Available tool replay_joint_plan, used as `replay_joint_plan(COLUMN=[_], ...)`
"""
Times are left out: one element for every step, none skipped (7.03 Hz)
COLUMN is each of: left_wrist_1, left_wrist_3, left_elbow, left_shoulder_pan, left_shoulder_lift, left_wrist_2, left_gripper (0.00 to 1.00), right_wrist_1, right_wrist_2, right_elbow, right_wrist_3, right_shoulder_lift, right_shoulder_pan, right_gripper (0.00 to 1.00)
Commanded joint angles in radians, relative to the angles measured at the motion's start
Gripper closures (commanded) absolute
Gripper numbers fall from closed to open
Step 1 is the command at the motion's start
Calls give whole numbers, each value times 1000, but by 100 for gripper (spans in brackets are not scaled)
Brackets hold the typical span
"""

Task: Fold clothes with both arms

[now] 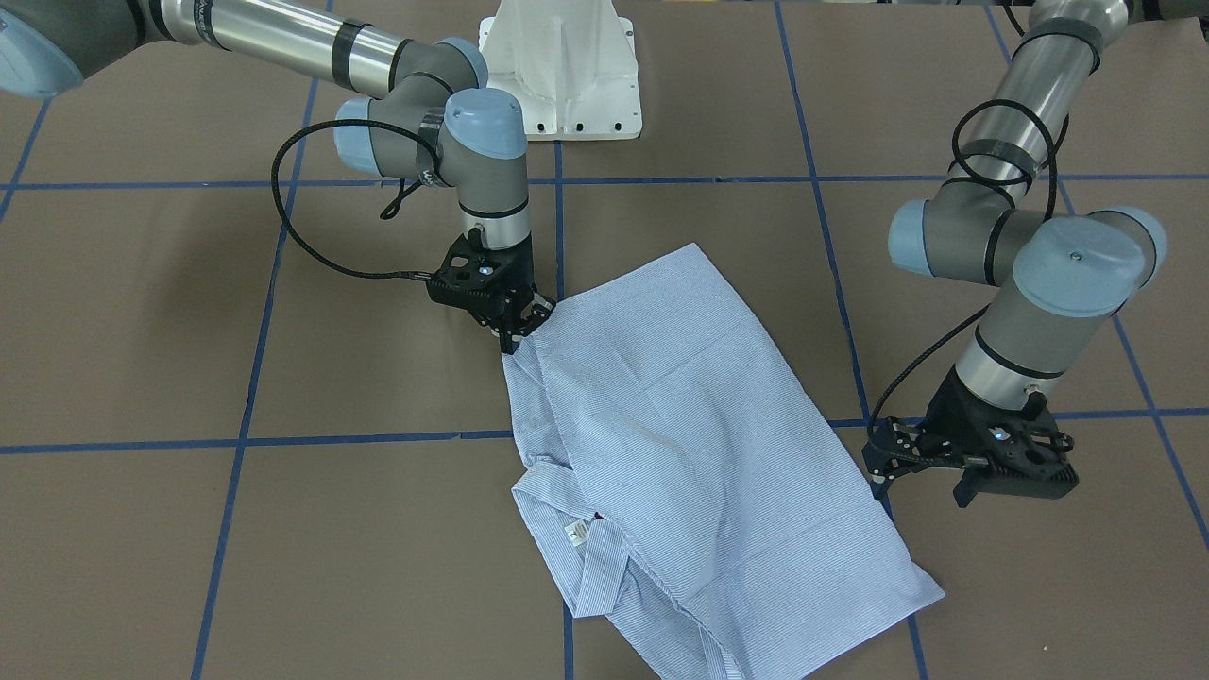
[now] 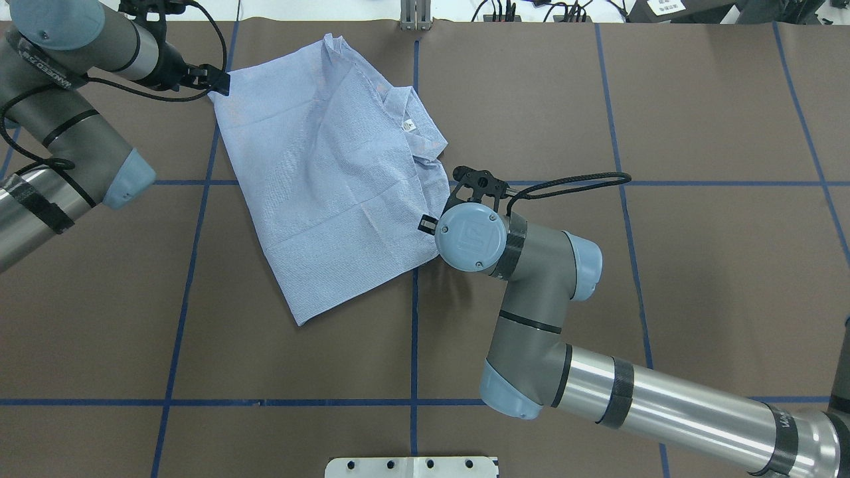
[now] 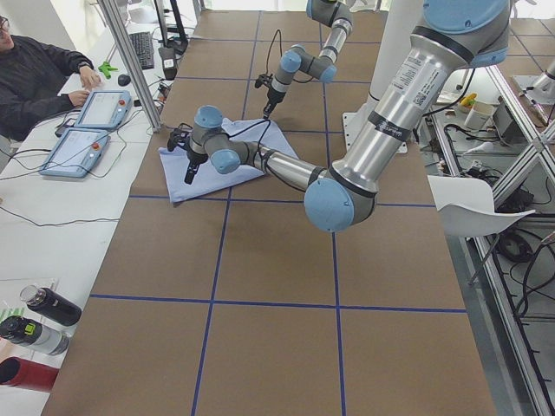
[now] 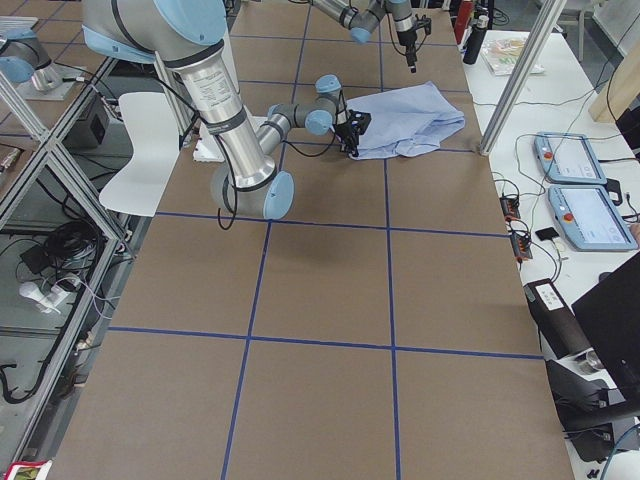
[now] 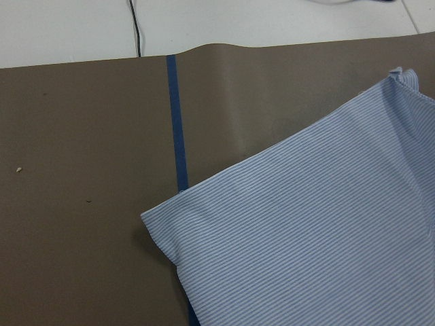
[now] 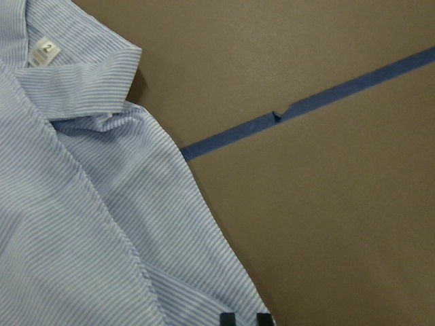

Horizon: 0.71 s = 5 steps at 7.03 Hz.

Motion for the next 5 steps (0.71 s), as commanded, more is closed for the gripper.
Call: replay_joint_plan(left_wrist_1=[1,1,2,1,1], left_wrist_3=[-1,-1,-3,-3,-3], left_elbow=[-10,-15,-16,-16,-16], left_shoulder_pan=[1,1,3,4,9], left_shoulder_lift=[-1,5,6,4,4], left_wrist_2=[-3,-3,-3,-3,-3], left_gripper=[0,0,0,0,0], right_wrist_1=[-11,-31,-127,-155,-157], right_wrist_2=[3,12,17,21,20], right_elbow=[12,50,137,223,311], right_wrist_3=[-5,-6,-9,-9,-9], right_shoulder_lift=[-7,-13,-25,-77,-153], right_shoulder_pan=[-4,-2,-2,-2,-7], right_gripper=[100,100,100,100,100])
